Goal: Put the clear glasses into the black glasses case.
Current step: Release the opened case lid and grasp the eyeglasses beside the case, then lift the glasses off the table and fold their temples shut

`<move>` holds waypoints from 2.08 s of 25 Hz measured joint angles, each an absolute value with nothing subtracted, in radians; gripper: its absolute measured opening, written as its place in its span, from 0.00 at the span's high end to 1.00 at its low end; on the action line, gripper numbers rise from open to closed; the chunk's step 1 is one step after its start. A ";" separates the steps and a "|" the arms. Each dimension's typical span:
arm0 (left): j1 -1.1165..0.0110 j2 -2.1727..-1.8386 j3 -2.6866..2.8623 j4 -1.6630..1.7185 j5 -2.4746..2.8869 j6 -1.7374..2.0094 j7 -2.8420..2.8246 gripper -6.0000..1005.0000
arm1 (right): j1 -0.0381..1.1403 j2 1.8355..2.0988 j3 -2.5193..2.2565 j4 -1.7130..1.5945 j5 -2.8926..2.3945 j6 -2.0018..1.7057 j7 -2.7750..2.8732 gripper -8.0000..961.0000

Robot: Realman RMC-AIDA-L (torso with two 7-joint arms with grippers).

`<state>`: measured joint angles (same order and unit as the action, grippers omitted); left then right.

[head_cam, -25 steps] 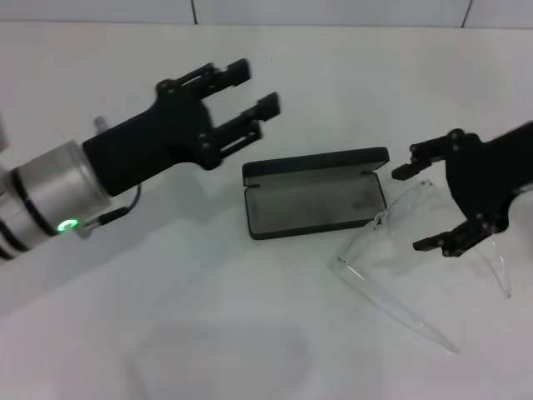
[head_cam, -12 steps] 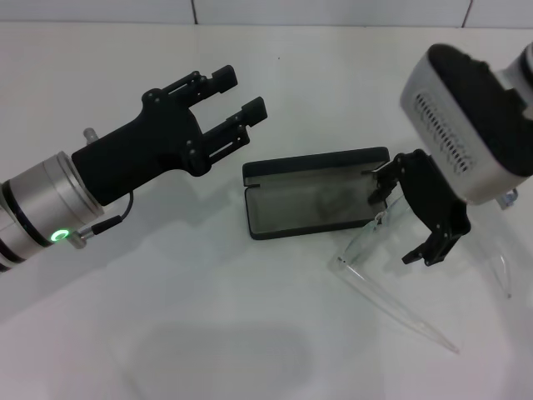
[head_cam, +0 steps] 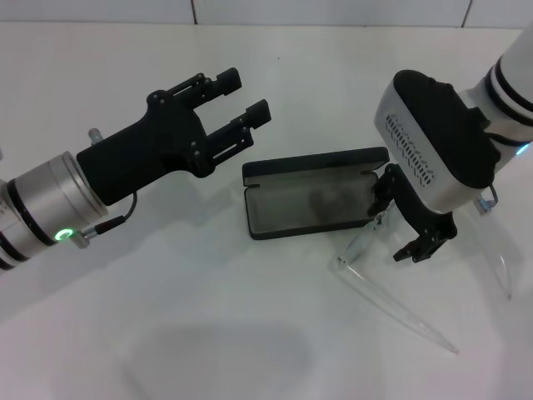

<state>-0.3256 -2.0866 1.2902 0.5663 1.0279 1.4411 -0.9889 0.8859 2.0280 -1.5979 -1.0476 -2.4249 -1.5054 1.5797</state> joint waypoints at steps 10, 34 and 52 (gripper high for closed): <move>-0.322 -2.087 1.289 0.564 1.032 1.441 -0.987 0.39 | 0.897 2.028 -1.630 -1.000 -2.414 -1.447 1.584 0.46; -0.315 -2.083 1.290 0.563 1.034 1.513 -0.989 0.39 | 0.737 2.020 -1.372 -1.173 -2.355 -1.643 1.615 0.87; -0.424 -2.077 1.290 0.501 1.135 1.726 -0.994 0.39 | 0.434 2.016 -1.199 -1.090 -1.752 -1.519 1.403 0.87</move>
<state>-0.4237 -2.0770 1.2897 0.5006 1.1352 1.7265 -0.9945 0.4342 2.0157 -1.1989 -1.0900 -1.7517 -1.5192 1.4030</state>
